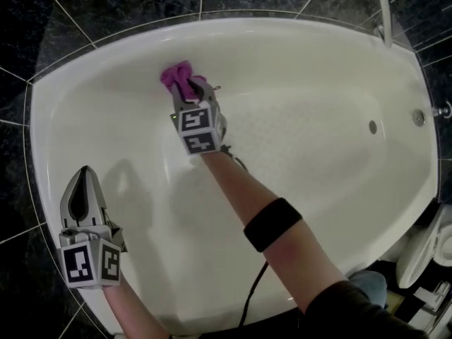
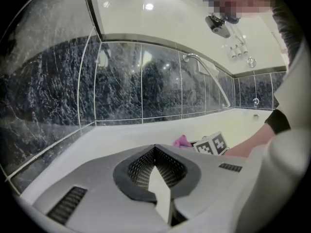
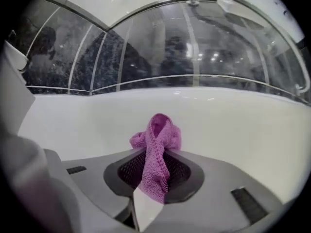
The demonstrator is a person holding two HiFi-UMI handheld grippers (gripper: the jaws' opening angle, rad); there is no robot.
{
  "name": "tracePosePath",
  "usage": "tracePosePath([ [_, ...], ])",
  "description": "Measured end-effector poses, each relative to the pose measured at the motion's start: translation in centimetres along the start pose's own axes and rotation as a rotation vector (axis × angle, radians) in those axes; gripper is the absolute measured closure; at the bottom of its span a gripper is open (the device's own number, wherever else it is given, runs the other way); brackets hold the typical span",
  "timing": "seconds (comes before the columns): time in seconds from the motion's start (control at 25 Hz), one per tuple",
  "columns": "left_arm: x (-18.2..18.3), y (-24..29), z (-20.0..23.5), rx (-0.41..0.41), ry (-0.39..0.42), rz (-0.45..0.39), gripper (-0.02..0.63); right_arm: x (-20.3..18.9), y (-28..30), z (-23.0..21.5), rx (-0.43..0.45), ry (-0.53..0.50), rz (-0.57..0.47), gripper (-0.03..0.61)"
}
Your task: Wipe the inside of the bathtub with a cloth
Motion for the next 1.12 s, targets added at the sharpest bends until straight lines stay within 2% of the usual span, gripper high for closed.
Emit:
tracePosePath([
  [0.16,0.0,0.5,-1.3,-0.022,0.006,0.000,0.616,-4.9,-5.2,-18.4,-0.334,0.062,0.095,0.471],
  [0.24,0.0,0.7,-1.7,-0.028,0.007,-0.001,0.616,-6.9,-7.4,-25.0,-0.465,0.124,0.135,0.471],
  [0.36,0.0,0.8,-2.3,-0.037,0.019,0.001,0.617,-10.8,-9.5,-30.8,-0.608,0.249,0.196,0.469],
  [0.44,0.2,0.7,-2.5,-0.039,0.031,0.001,0.617,-12.2,-9.1,-32.1,-0.633,0.259,0.231,0.469],
  [0.6,0.6,0.6,-2.3,-0.033,0.032,-0.007,0.616,-12.3,-7.7,-30.7,-0.604,0.233,0.260,0.473],
  [0.76,0.2,0.8,-2.2,-0.036,0.036,-0.004,0.616,-9.7,-5.7,-25.5,-0.524,0.190,0.187,0.477],
  [1.0,-0.4,0.6,-1.8,-0.029,0.028,0.000,0.617,-7.0,-0.9,-10.6,-0.256,0.128,0.131,0.476],
  [1.12,-0.3,0.4,-1.1,-0.016,0.015,-0.007,0.617,-6.6,1.3,-4.3,-0.168,0.132,0.140,0.476],
])
Point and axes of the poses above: the fingertips, and each gripper's own axes: y forward along the fingers, z to its left, x out of its top, the point moved 2 cm from there along -y, backward along the fingers, and after that the axes turned 2 degrees about z, right-handed, at the moved point
